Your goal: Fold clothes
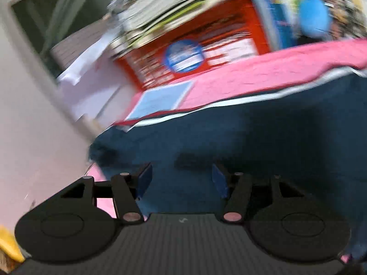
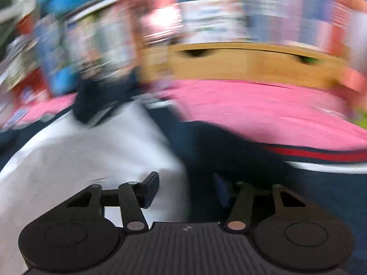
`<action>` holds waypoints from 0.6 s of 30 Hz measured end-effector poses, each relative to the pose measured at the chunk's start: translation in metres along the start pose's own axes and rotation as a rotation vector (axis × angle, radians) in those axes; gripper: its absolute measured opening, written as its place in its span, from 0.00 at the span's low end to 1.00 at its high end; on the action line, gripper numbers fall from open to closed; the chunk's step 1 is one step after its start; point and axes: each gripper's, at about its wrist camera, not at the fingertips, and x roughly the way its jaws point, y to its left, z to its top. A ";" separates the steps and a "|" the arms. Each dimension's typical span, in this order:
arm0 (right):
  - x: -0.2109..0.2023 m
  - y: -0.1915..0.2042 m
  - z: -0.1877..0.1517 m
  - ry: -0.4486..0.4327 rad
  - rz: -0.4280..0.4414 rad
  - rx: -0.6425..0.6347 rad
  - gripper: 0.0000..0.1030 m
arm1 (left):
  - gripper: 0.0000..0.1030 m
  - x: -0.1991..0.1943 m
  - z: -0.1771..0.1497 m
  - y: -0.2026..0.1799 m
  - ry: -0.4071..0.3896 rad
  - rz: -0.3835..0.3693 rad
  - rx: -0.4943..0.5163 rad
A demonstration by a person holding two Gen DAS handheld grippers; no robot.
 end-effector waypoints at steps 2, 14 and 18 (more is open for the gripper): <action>-0.018 -0.029 -0.001 -0.047 -0.050 0.083 0.57 | 0.53 -0.013 0.002 0.008 -0.005 -0.036 -0.069; -0.029 -0.055 -0.040 -0.026 0.053 0.034 0.57 | 0.55 -0.116 0.039 -0.093 -0.227 -0.581 0.142; -0.023 -0.092 -0.029 0.002 -0.163 -0.005 0.64 | 0.56 -0.105 0.033 -0.121 -0.202 -0.510 0.241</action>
